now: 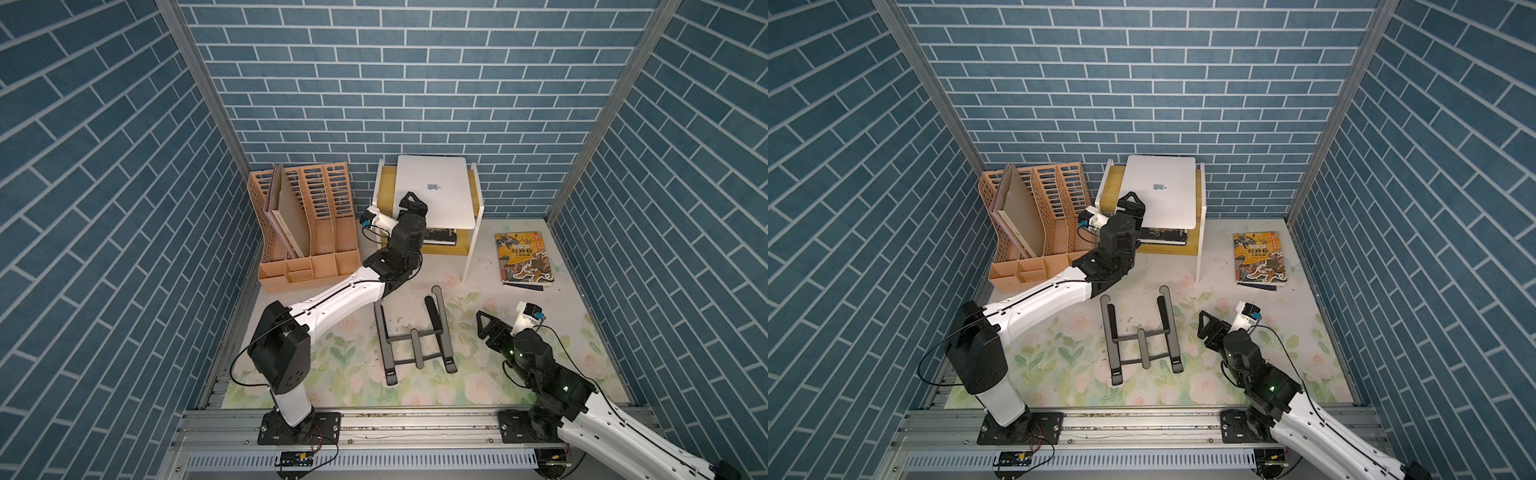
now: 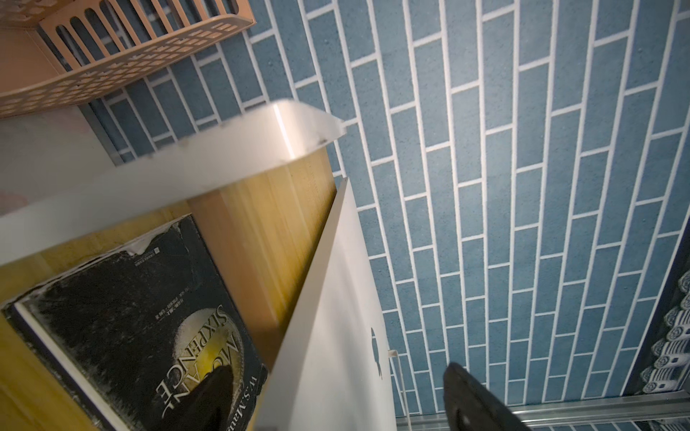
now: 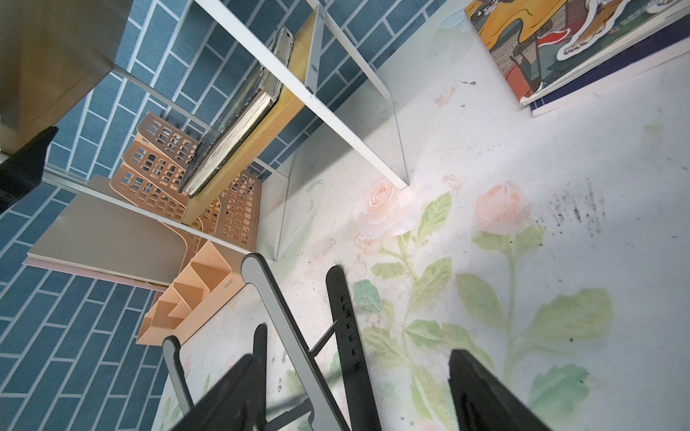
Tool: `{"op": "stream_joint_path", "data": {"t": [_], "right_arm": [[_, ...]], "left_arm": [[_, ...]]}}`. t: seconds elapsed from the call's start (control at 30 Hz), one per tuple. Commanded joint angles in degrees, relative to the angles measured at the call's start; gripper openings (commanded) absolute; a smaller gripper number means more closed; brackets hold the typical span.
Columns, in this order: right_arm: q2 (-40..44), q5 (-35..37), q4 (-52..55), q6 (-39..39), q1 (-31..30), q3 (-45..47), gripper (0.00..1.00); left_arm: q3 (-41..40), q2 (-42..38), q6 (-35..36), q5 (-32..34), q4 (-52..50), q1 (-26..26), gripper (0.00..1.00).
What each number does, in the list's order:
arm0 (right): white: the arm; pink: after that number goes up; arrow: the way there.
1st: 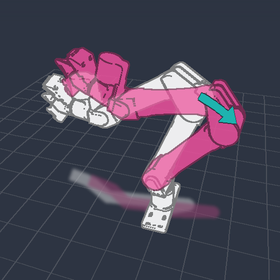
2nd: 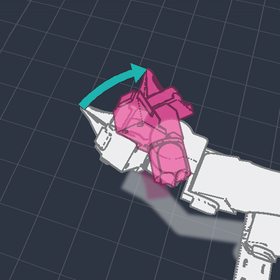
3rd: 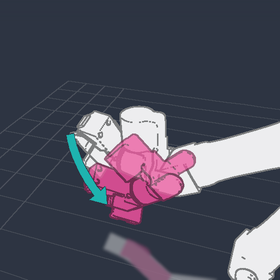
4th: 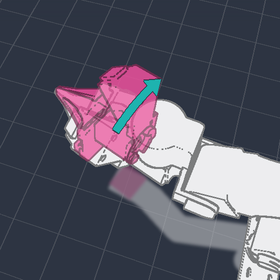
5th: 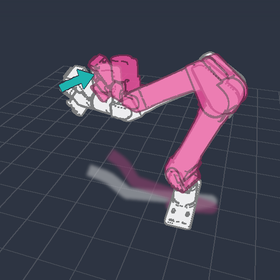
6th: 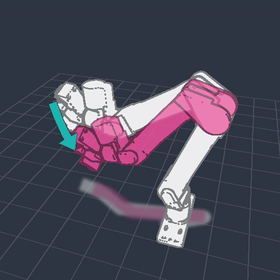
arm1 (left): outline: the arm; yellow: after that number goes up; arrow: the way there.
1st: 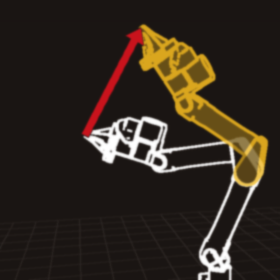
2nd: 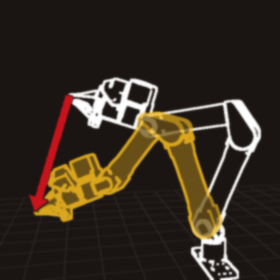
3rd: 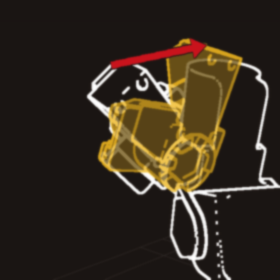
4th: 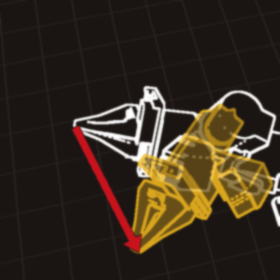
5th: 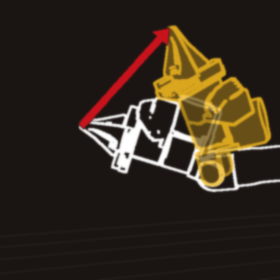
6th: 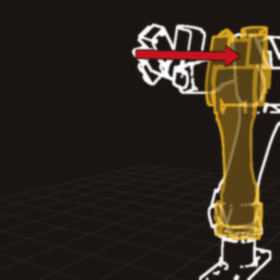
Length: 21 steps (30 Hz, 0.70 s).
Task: Close the laptop lid and set it aside
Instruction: Place the laptop on the shelf.
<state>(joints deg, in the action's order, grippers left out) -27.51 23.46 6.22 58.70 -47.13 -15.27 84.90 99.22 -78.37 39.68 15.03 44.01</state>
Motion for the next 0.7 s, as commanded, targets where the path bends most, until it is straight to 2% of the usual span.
{"op": "stream_joint_path", "data": {"t": [0.0,0.07,0.27,0.43,0.67], "right_arm": [[-1.0,0.1,-0.3,-1.0,-0.1,-2.4,0.84],[-1.2,-0.1,0.4,-1.1,-0.2,-2.9,0.85],[-0.3,-0.1,2.8,-2.1,-0.2,-4.4,0.92],[0.7,0.5,4.8,-2.7,-0.1,-5.2,0.96],[2.1,0.8,6.9,-2.9,-0.2,-5.9,0.99]], "left_arm": [[0.1,-1.0,1.8,-3.1,-1.6,-1.1,0.95],[-0.1,-1.2,2.2,-4.4,-1.7,-1.6,0.99],[-3.2,-4.3,8.4,-9.5,1.4,-2.7,1.0],[-5.6,-7.9,9.9,-10.7,-0.2,-2.7,1.0],[-13.4,-14.2,11.7,-11.7,-0.4,-2.7,1.0]]}}
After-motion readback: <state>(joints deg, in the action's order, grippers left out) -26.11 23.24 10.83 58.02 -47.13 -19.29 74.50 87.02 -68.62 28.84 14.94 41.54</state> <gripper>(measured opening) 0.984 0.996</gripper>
